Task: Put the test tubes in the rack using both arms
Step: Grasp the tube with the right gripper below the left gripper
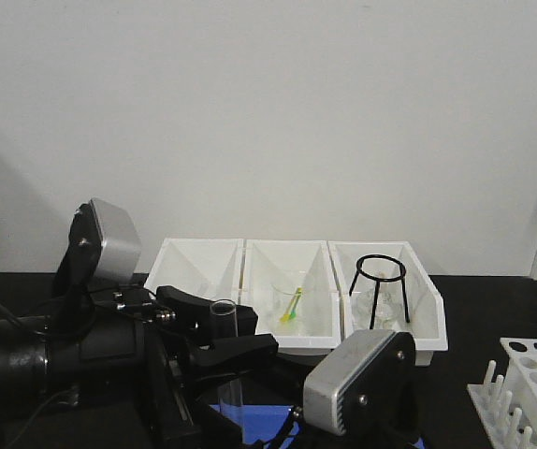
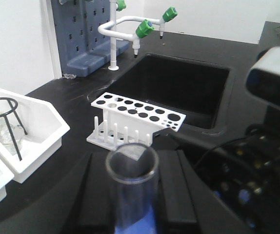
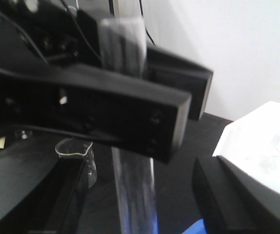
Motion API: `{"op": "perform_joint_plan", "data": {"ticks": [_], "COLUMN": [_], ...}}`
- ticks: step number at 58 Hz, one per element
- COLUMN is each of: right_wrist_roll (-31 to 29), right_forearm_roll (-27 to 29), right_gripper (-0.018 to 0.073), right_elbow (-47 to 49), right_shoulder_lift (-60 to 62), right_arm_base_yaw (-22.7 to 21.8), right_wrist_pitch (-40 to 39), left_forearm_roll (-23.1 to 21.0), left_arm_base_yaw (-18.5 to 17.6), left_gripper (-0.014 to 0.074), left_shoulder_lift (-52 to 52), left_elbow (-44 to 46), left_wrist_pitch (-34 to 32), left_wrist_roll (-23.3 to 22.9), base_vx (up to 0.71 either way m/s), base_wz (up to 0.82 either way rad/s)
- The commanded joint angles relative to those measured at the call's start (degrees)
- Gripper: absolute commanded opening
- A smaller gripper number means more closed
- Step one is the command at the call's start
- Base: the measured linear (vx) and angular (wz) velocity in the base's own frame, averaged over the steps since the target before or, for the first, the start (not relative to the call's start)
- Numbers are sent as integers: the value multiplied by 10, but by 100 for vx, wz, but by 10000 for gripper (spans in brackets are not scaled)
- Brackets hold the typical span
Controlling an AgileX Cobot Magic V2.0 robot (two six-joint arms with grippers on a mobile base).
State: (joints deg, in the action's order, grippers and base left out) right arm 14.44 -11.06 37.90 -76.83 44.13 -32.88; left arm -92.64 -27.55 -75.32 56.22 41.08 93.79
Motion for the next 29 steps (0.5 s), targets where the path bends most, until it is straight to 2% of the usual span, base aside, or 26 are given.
{"op": "perform_joint_plan", "data": {"ticks": [1, 29], "right_wrist_roll": [5, 19], "right_forearm_roll": [-6, -10], "right_gripper": [512, 477], "right_elbow": [19, 38], "right_shoulder_lift": [9, -5], "right_arm_base_yaw": [0, -2], "right_wrist_pitch": [-50, -68], "left_forearm_roll": [-40, -39], "left_arm_base_yaw": [-5, -5], "left_gripper": [-20, -20], "left_shoulder_lift": [14, 14], "left_elbow": [23, 23], "left_wrist_pitch": [17, 18], "left_wrist_roll": [-1, -5], "base_vx": [0, 0], "base_wz": [0, 0]}}
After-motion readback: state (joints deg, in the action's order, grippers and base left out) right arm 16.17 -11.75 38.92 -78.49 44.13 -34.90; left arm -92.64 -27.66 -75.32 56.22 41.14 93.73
